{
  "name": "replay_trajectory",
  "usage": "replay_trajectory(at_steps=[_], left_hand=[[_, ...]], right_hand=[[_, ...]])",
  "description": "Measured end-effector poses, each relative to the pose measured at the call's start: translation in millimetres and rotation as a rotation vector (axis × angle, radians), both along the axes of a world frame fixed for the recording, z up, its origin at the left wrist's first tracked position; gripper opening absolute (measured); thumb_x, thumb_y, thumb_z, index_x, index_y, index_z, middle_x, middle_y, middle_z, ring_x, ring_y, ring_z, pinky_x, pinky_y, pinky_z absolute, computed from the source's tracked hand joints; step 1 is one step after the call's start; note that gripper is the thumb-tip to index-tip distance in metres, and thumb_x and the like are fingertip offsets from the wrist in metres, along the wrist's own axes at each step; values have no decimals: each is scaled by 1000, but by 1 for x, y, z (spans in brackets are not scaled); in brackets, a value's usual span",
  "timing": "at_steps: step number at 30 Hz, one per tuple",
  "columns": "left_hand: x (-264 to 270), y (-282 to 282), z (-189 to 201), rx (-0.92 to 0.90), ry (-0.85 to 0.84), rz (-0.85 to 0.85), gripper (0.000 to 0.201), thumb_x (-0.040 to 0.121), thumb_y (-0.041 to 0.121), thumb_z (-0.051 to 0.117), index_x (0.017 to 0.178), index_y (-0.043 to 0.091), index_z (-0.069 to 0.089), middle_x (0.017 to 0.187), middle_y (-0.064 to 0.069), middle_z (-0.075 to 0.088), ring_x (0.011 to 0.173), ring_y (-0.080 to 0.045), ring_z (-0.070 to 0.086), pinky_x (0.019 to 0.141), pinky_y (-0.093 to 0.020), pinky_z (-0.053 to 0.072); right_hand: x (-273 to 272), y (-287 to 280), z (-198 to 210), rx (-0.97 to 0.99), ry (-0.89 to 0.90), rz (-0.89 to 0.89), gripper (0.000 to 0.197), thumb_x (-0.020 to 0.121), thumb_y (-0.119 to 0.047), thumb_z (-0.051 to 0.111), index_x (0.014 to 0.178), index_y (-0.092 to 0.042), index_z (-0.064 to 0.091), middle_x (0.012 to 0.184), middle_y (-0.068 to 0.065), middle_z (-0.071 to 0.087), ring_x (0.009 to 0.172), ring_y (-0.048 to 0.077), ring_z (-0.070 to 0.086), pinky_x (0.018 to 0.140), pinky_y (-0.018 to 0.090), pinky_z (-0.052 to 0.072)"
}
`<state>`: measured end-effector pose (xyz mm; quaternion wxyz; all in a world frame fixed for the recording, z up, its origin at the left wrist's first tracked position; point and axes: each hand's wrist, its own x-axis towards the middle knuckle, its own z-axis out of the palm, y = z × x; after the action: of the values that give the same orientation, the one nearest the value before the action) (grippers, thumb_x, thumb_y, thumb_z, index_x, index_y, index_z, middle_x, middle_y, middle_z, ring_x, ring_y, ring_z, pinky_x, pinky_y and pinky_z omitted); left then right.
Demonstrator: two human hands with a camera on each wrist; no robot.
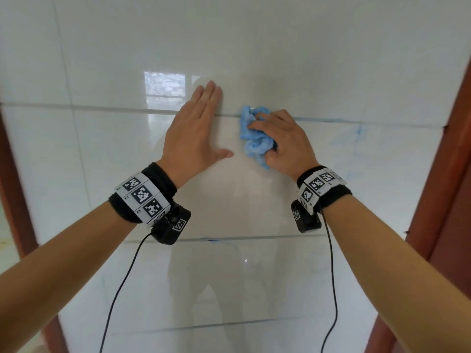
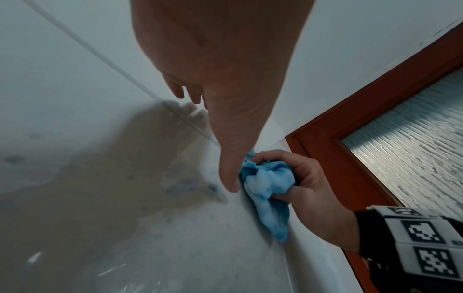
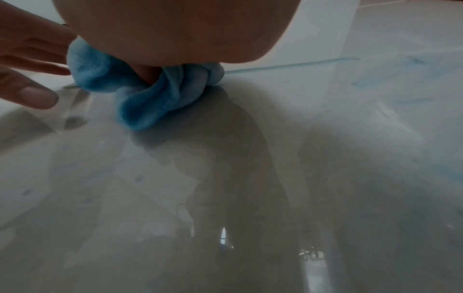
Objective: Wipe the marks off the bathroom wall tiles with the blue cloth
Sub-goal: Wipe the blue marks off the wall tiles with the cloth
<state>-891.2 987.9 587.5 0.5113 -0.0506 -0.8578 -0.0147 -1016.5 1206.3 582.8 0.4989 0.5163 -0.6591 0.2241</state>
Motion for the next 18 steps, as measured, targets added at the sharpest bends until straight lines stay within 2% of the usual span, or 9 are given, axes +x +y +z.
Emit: replay_trajectory(at_steps=[4, 9, 12, 14, 15, 16, 18], left_hand=[[-19, 42, 3, -27, -9, 9, 136, 65, 56, 94, 167, 11, 16, 175, -7, 13, 162, -27, 11, 130, -39, 19], [-35, 91, 7, -21, -27, 9, 134, 66, 57, 93, 167, 10, 18, 175, -7, 16, 161, -29, 13, 129, -40, 19], [-41, 117, 9, -35, -28, 12, 127, 72, 58, 89, 166, 10, 18, 174, -7, 18, 161, -29, 15, 129, -40, 19], [-44, 133, 12, -57, -2, 13, 114, 82, 56, 80, 166, 9, 20, 174, -8, 19, 161, -30, 16, 129, -40, 20], [-46, 141, 13, -72, 14, 16, 105, 89, 55, 73, 166, 9, 20, 173, -9, 20, 161, -30, 17, 128, -41, 20], [-49, 148, 16, -90, 26, 18, 94, 96, 52, 65, 166, 8, 21, 173, -10, 20, 160, -31, 17, 128, -41, 20], [-55, 158, 22, -121, 45, 17, 75, 104, 42, 47, 165, 4, 23, 171, -15, 24, 159, -36, 20, 128, -44, 22]], right_hand=[[-21, 40, 0, -8, 5, -23, 39, 82, -11, 67, 121, -13, 72, 125, -1, 70, 109, 21, 55, 83, 34, 52], [-46, 100, 0, -10, -3, -34, 40, 81, -6, 75, 121, -13, 72, 123, 0, 71, 110, 20, 55, 84, 36, 54], [-53, 134, 4, 63, 7, -69, 43, 81, -3, 74, 123, -13, 71, 124, 1, 69, 113, 22, 55, 82, 42, 56], [-57, 152, 9, 119, 57, -102, 44, 80, 0, 71, 122, -11, 71, 126, 3, 68, 116, 25, 55, 77, 45, 58], [-59, 160, 13, 116, 95, -100, 41, 81, 1, 71, 121, -9, 71, 128, 6, 67, 118, 28, 56, 78, 46, 59], [-60, 168, 18, 75, 118, -84, 39, 83, 0, 70, 122, -9, 72, 131, 9, 66, 120, 31, 56, 86, 43, 58], [-61, 185, 33, -74, 104, -59, 40, 89, -4, 67, 128, -10, 70, 138, 12, 61, 127, 32, 54, 105, 26, 47]])
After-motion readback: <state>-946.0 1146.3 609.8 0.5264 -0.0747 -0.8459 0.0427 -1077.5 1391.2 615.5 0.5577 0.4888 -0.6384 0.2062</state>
